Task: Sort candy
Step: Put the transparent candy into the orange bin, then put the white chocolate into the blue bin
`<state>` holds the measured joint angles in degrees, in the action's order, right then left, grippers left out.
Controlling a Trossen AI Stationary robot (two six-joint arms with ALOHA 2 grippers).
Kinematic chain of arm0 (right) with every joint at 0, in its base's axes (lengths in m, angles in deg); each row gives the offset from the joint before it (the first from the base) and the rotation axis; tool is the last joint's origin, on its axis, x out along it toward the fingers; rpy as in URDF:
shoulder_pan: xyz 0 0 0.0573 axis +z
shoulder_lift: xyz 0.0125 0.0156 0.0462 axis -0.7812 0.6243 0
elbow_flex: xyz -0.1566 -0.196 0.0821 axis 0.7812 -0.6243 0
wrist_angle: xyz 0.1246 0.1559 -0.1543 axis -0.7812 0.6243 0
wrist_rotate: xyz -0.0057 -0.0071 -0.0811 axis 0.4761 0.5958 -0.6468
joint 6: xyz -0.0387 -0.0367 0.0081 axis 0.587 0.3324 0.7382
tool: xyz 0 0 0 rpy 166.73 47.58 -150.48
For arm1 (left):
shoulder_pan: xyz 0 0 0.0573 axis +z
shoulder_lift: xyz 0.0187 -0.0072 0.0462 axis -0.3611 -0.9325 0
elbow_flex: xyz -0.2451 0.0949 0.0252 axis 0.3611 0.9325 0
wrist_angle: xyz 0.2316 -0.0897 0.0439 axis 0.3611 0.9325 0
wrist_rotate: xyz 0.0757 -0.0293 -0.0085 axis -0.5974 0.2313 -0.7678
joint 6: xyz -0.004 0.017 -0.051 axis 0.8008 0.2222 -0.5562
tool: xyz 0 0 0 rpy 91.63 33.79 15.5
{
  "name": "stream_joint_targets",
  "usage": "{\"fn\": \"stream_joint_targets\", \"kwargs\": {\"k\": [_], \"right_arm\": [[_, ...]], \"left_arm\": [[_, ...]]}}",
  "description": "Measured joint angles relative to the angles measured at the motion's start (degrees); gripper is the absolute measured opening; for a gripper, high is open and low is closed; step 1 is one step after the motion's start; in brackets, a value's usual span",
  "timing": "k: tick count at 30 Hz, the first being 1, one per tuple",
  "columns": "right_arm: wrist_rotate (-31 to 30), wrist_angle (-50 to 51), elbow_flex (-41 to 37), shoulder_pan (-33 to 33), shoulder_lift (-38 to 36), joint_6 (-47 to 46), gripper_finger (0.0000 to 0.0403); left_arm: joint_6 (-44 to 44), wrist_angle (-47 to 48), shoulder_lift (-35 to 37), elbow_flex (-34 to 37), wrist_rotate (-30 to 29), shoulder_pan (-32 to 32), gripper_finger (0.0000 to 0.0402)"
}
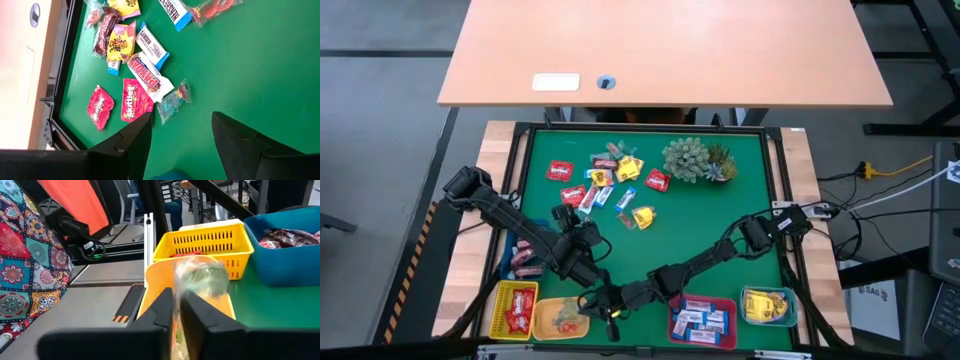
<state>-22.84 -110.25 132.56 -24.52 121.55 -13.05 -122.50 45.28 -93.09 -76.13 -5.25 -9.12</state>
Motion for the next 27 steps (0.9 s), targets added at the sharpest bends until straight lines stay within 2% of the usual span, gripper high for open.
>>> {"fn": "stream_joint_targets", "kwargs": {"k": [8,12,16,20,24,27], "right_arm": [[0.35,0.19,0.00,0.11,0.00,0.00,0.0133],[2.76,0.28,0.00,0.11,0.00,0.00,0.0163],[9.42,0.61,0.00,0.09,-0.27,0.00,0.0172],[12.36,4.28,0.00,0.22,-2.46,0.22,0.0171],[12.79,14.64,0.00,0.98,-6.96,3.52,0.0171],[10.74,25.52,-0.02,2.16,-11.07,6.60,0.0171]], "left_arm": [[-0.02,-0.04,0.00,0.00,0.85,0.00,0.0191],[-0.02,-0.02,0.00,0.00,2.85,0.00,0.0191],[-0.11,-0.27,0.00,0.00,3.02,0.00,0.0191],[-0.35,-3.29,0.00,0.00,3.02,0.00,0.0191],[-0.38,-7.08,0.00,0.00,3.02,0.01,0.0191],[-0.61,-9.25,0.00,0.00,3.03,0.17,0.0191]]}}
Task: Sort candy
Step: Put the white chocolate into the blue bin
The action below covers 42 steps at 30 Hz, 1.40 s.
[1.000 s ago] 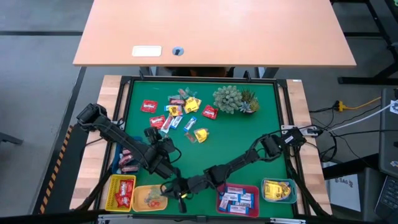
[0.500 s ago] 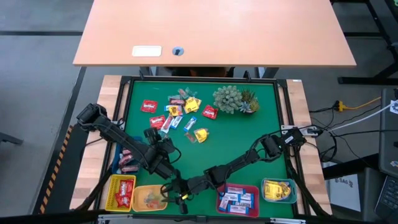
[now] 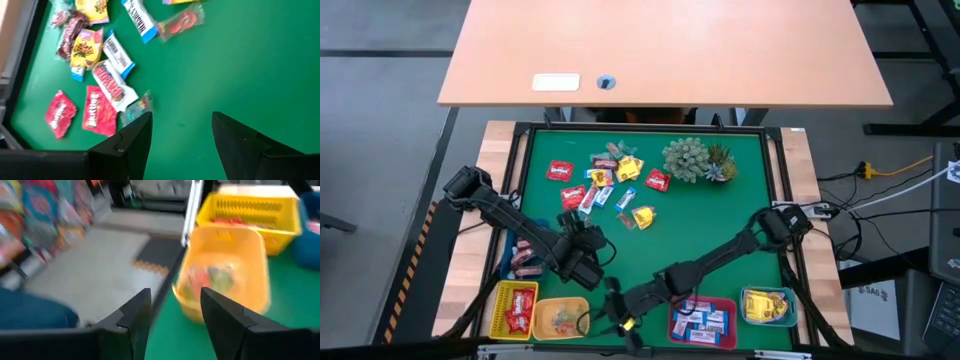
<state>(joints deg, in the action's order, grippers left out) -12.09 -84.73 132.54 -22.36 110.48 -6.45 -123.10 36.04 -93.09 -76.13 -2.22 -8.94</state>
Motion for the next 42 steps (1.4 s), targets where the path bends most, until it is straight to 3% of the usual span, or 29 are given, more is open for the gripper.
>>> {"fn": "stream_joint_targets", "kwargs": {"k": [5,17,23,31,36,42], "right_arm": [[-6.63,20.29,0.02,3.24,-7.44,5.76,0.0170],[-9.05,57.26,-2.53,9.15,-18.52,6.96,0.0170],[-11.77,53.13,-18.63,10.47,-28.59,2.37,0.0170],[-18.12,39.14,-38.27,9.76,-44.72,0.02,0.0170],[-21.28,36.25,-44.95,8.20,-51.76,-0.90,0.0170],[-22.41,35.30,-47.36,5.18,-54.83,-1.00,0.0170]], "left_arm": [[-3.38,-1.49,0.00,0.00,0.12,1.33,0.0192],[-10.04,-1.55,0.00,0.00,0.18,11.45,0.0192],[-6.72,-1.14,0.00,0.00,0.61,19.76,0.0192],[-1.05,-6.09,0.07,4.93,8.44,31.16,0.0192],[1.39,-14.23,0.07,10.56,12.84,34.91,0.0192],[0.87,-16.16,0.04,15.37,13.20,36.70,0.0192]]}}
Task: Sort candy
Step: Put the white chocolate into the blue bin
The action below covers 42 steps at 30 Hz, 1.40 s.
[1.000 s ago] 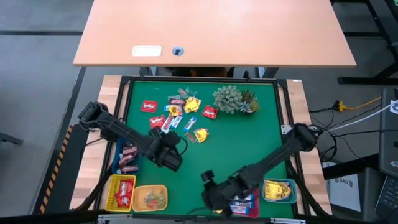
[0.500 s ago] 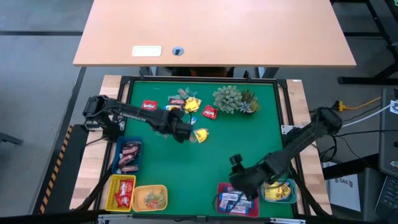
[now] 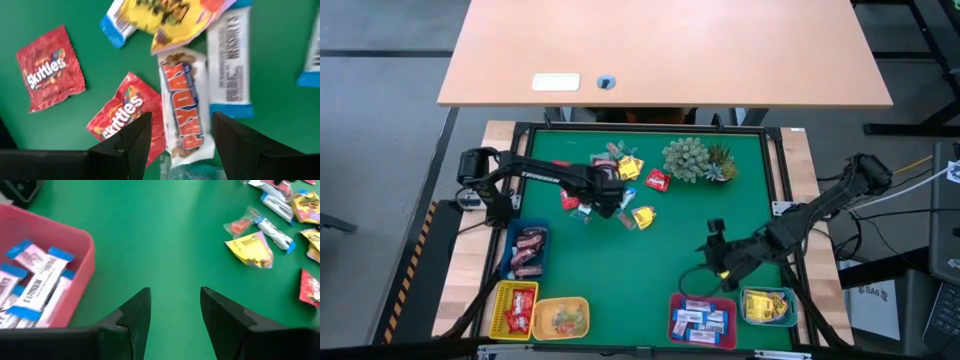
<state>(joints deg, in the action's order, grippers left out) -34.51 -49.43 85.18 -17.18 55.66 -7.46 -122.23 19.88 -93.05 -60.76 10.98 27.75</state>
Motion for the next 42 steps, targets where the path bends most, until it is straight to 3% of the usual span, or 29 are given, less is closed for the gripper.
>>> {"fn": "stream_joint_targets", "kwargs": {"k": [8,15,27,33,42], "right_arm": [[0.02,-0.31,0.00,-2.90,0.04,0.40,0.0170],[0.02,-2.52,0.00,-2.71,0.07,0.44,0.0170],[0.02,-2.82,0.00,-2.73,0.09,0.44,0.0170],[0.02,-2.82,0.00,-2.73,0.09,0.46,0.0170],[0.02,-2.80,0.00,-2.73,0.09,0.46,0.0170]], "left_arm": [[-0.39,-8.62,0.00,5.75,2.03,0.13,0.0192],[-0.33,-9.86,0.00,8.08,1.96,0.27,0.0188],[-0.28,-10.70,0.00,8.17,4.20,0.27,0.0093],[0.13,-9.81,-0.02,5.91,5.36,0.11,0.0068],[6.40,-6.04,-0.04,-2.15,10.53,-0.29,0.0064]]}}
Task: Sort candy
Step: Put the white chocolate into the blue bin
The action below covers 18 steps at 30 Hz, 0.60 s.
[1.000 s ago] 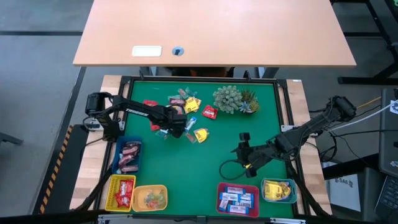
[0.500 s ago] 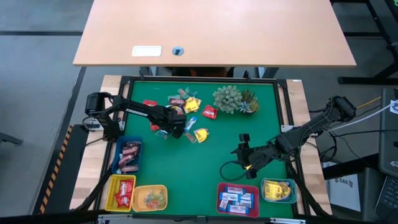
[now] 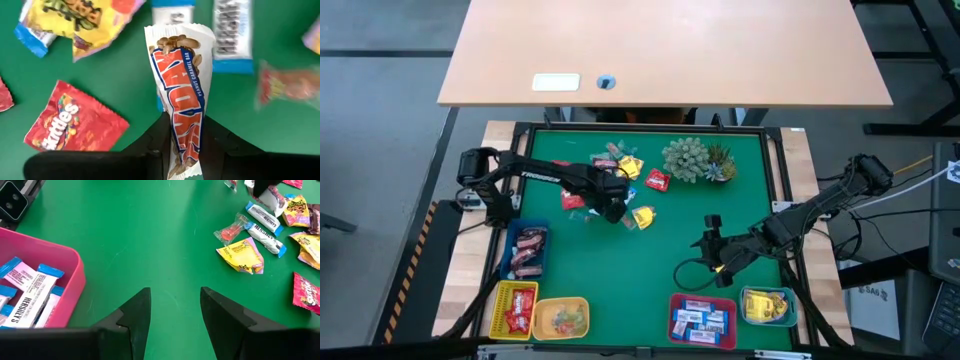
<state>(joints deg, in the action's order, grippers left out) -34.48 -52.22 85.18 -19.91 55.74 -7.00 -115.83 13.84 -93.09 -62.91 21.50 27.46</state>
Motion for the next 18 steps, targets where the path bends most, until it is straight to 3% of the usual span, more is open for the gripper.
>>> {"fn": "stream_joint_targets", "kwargs": {"k": [8,18], "right_arm": [[0.00,0.02,0.00,0.00,0.02,0.01,0.0170],[0.00,0.01,0.02,0.00,0.02,-0.31,0.0170]], "left_arm": [[3.77,19.16,0.00,-8.67,8.54,-5.99,0.0064],[-5.68,35.34,0.00,-13.48,12.72,-20.14,0.0064]]}}
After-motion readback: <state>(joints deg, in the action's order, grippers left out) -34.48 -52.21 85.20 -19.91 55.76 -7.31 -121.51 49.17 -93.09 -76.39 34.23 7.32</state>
